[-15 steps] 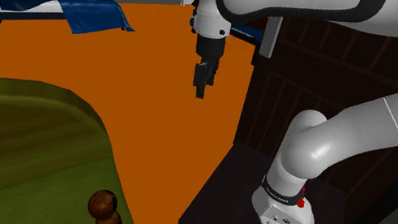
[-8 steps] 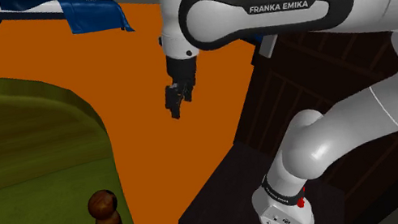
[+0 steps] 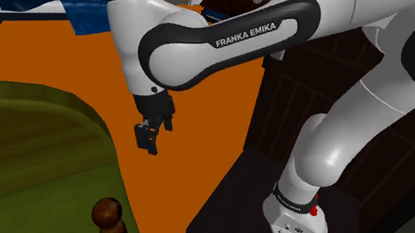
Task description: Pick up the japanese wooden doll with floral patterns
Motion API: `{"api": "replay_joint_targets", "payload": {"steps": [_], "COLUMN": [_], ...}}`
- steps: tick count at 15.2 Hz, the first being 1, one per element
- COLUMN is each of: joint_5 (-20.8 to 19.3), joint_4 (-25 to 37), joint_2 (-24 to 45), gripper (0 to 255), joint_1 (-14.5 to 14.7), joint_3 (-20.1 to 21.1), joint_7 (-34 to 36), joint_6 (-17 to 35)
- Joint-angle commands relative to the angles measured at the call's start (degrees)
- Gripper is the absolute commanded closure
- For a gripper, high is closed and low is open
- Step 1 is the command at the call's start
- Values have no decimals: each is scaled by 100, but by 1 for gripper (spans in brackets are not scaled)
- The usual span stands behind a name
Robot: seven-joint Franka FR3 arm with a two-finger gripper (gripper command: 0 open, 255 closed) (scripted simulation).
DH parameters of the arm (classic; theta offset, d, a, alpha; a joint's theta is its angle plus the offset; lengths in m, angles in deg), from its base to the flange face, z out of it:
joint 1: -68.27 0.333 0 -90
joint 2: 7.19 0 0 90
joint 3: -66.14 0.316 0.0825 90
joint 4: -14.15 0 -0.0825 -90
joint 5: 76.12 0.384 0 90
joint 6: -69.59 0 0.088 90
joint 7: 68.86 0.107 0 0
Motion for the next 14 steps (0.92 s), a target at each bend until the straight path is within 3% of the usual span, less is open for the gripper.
{"api": "replay_joint_targets", "payload": {"steps": [1, 8, 14], "joint_5": [-143, -1043, -1941], "joint_4": [190, 1188, 2335], "joint_2": [423, 2205, 3837], "gripper": [0, 0, 0], "joint_1": [19, 281, 942], "joint_3": [231, 856, 911], "joint_7": [283, 1456, 2340], "joint_6": [114, 256, 41]}}
